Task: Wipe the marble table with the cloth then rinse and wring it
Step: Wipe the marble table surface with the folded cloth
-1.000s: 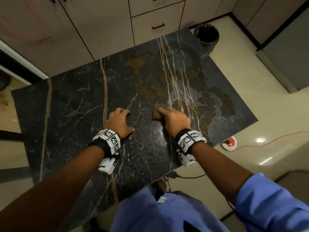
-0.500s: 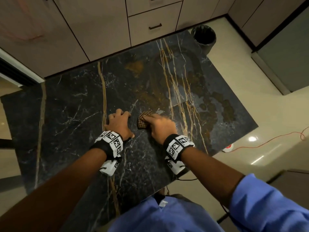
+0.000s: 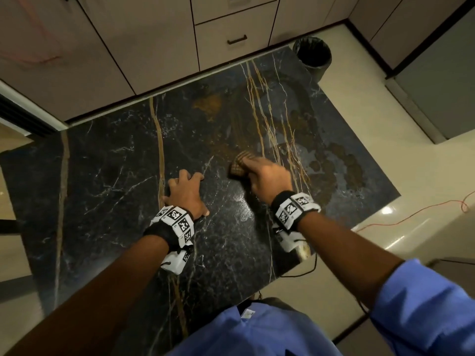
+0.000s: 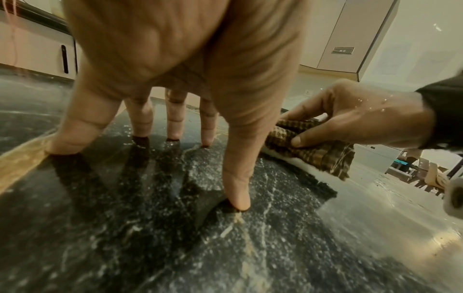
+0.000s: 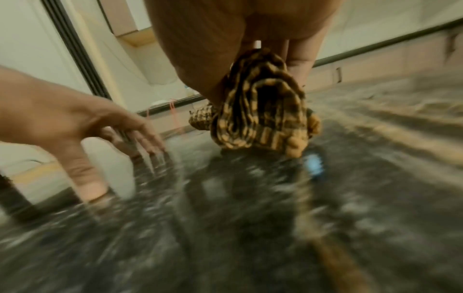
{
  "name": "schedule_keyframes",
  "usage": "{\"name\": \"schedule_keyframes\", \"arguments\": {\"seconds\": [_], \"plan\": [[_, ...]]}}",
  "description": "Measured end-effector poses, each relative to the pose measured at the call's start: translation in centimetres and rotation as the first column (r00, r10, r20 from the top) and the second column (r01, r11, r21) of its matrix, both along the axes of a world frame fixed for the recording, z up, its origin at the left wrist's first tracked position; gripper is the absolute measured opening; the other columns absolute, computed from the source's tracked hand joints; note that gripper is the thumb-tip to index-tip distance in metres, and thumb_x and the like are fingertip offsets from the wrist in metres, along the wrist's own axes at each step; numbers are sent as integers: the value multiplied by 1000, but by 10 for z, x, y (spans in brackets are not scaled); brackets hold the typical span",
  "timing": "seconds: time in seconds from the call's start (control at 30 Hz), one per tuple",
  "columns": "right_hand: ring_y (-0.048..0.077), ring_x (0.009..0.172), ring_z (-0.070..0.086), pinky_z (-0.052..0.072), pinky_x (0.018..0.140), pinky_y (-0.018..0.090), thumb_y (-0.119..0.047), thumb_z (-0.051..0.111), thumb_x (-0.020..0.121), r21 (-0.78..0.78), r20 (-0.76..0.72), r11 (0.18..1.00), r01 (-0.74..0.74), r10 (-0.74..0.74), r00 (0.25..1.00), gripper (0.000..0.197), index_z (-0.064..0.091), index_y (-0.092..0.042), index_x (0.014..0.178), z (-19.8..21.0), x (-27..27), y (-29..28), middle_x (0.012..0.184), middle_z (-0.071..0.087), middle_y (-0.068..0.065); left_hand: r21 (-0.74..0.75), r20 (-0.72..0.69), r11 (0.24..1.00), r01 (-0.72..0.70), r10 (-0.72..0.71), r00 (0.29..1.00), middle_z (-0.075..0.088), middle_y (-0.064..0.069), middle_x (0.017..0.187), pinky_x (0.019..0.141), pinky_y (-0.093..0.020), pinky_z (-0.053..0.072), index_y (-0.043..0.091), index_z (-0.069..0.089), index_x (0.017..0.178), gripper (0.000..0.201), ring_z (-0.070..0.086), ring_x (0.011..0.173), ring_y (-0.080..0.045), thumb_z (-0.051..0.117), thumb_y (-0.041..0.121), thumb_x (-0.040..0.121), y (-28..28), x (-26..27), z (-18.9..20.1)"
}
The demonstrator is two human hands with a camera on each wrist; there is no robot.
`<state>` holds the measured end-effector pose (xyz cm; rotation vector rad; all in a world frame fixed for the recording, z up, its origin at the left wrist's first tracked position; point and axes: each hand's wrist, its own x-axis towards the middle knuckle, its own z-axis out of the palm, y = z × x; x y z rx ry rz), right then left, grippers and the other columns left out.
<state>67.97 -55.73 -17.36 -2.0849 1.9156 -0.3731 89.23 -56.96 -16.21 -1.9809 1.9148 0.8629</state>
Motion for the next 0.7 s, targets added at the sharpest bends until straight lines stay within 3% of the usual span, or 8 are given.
{"name": "schedule_keyframes", "arguments": {"seconds": [0.13,0.23,0.33,0.4,0.47,0.57,0.7], "plan": [[21,92,66,58,71,39,-23,54,90,75,13,990,-117,117,993,34,60,-29,123,-15,45,7,116,65,-3,2,-10,1000,0,0,1000,31,1,132,97,-61,41,32,43,129,85,30,125,-33,90,27,58,-2,1,-3],[22,91,66,59,67,39,-27,55,90,63,-16,992,-111,112,994,34,57,-32,124,-17,36,-3,117,65,-2,3,0,1000,9,-9,1000,31,1,131,96,-59,42,32,43,128,85,30,124,-33,90,29,58,-3,2,-3],[21,90,67,59,72,37,-23,56,92,30,-36,991,129,-128,991,31,60,-32,121,-6,2,-30,116,67,-1,1,-3,1000,10,-10,1000,31,2,130,94,-58,45,34,43,129,85,31,123,-31,90,29,58,-2,2,-4],[26,92,66,56,77,37,-19,55,92,87,-86,941,327,-319,944,32,62,-31,121,3,-24,-52,114,68,2,4,-2,1000,10,-10,1000,30,2,131,93,-57,45,35,42,130,86,31,123,-31,90,28,58,-2,3,-3],[31,97,65,53,80,38,-18,56,91,129,-146,909,396,-377,915,34,63,-31,121,11,-38,-64,114,67,5,4,0,1000,15,-15,1000,30,1,133,93,-57,45,35,41,131,87,31,124,-31,89,29,59,-1,4,-3],[26,104,63,52,82,36,-17,58,89,64,-92,944,325,-319,943,36,61,-30,123,14,-23,-60,123,64,1,-10,0,999,35,-35,999,30,1,134,94,-56,45,34,41,133,87,31,125,-31,89,32,60,1,6,-4],[19,99,64,56,79,37,-20,58,88,25,-1,998,62,-62,998,38,59,-33,123,-1,36,-34,122,64,-5,-20,32,997,81,-80,996,32,1,134,95,-54,45,33,41,132,86,33,126,-32,88,37,59,-2,8,-5]]}}
